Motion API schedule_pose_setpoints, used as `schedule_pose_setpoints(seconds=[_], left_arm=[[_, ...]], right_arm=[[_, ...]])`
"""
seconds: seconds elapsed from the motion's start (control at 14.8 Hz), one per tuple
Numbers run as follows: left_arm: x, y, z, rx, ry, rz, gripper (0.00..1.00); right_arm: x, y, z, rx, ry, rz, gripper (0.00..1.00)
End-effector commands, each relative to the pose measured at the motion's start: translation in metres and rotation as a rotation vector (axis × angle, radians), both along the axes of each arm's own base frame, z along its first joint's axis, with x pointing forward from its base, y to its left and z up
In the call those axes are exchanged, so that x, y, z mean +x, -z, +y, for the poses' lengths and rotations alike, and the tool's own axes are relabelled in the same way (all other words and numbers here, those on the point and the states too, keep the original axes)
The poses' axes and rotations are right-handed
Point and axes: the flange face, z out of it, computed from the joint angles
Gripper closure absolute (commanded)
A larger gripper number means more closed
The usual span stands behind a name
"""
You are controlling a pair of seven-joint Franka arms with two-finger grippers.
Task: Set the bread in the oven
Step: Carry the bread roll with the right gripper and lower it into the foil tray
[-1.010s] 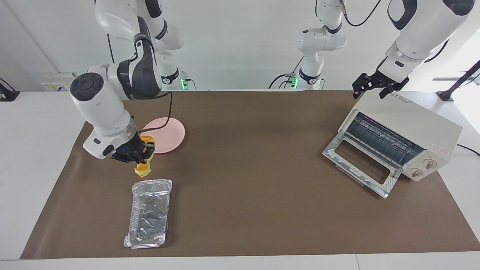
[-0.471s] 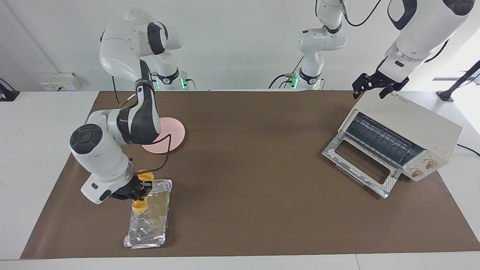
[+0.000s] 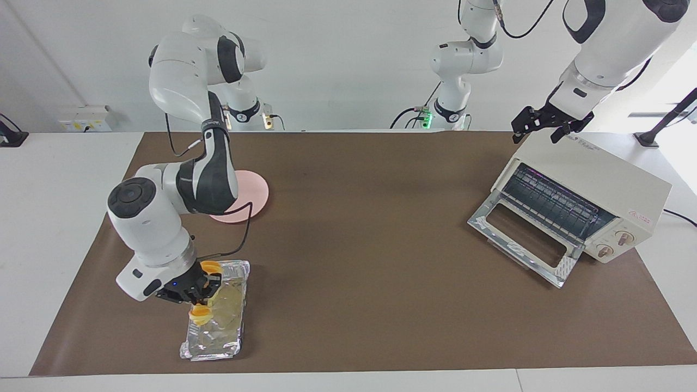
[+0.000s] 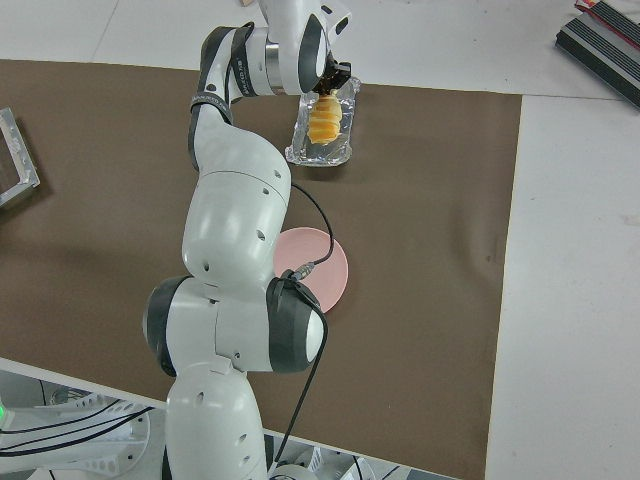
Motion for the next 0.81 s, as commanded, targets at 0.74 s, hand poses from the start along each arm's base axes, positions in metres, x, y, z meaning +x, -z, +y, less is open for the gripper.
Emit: schedule_pose_setpoints(seconds=[0.74], left_arm=[[-0.007, -0.002, 0.002, 0.000, 0.006, -0.003, 0.00]], right_arm=[[0.020, 0.063, 0.020, -0.004, -0.037, -0.101, 0.73]])
